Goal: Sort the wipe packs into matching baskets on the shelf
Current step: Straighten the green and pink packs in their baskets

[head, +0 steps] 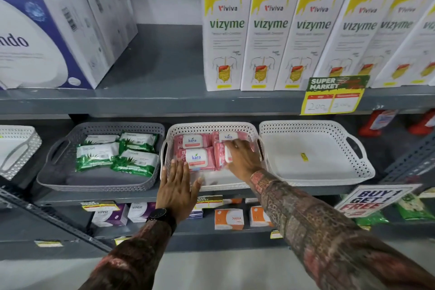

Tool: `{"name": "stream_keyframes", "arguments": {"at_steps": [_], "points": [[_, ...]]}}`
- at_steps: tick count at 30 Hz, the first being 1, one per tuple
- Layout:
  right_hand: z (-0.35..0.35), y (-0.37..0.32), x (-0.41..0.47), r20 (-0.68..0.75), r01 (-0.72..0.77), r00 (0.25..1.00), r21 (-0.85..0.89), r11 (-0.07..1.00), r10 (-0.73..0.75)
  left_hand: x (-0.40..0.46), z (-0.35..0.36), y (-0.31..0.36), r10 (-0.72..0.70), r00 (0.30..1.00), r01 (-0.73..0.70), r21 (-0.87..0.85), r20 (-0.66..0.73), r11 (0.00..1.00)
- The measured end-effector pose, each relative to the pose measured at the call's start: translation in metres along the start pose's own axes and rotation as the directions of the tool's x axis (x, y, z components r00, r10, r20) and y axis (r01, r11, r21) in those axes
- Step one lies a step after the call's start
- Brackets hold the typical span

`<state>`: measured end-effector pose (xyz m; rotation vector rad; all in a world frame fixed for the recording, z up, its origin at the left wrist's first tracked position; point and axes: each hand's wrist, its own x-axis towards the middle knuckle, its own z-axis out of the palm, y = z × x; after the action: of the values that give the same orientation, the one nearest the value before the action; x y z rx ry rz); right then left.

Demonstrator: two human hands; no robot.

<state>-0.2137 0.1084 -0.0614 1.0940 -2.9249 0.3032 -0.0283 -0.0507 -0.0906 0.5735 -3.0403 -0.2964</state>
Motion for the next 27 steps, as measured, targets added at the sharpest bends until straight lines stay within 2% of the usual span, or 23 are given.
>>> {"name": "stream_keyframes", "arguments": {"at_steps": [6, 9, 12, 14, 20, 24, 27], "points": [[0.011, -0.003, 0.008, 0.154, -0.007, 0.988, 0.009, 1.000, 0.006, 0.000, -0.001, -0.001, -0.013, 1.000, 0.013, -0.014, -0.013, 1.000], [-0.005, -0.016, 0.012, 0.195, -0.034, 0.980, 0.055, 0.998, 0.023, 0.001, -0.005, -0.004, 0.005, 1.000, -0.008, -0.110, -0.030, 0.994], [-0.018, -0.048, 0.019, 0.053, 0.063, 0.996, 0.139, 0.988, -0.071, -0.002, -0.020, -0.018, 0.068, 0.989, -0.102, -0.277, -0.130, 0.955], [-0.023, -0.078, 0.024, -0.002, 0.140, 0.990, 0.174, 0.975, -0.142, -0.005, -0.038, -0.041, 0.052, 0.979, -0.115, -0.324, -0.196, 0.939], [-0.013, -0.191, 0.041, -0.090, 0.289, 0.957, 0.251, 0.924, -0.275, -0.010, -0.093, -0.158, -0.132, 0.965, 0.061, -0.292, -0.228, 0.955], [0.005, -0.250, 0.061, 0.073, 0.308, 0.942, 0.196, 0.931, -0.327, 0.004, -0.119, -0.232, -0.255, 0.956, 0.221, -0.218, -0.143, 0.951], [0.016, -0.268, 0.072, 0.224, 0.250, 0.935, 0.138, 0.958, -0.276, 0.023, -0.122, -0.268, -0.148, 0.988, 0.144, -0.110, -0.033, 0.984]]}}
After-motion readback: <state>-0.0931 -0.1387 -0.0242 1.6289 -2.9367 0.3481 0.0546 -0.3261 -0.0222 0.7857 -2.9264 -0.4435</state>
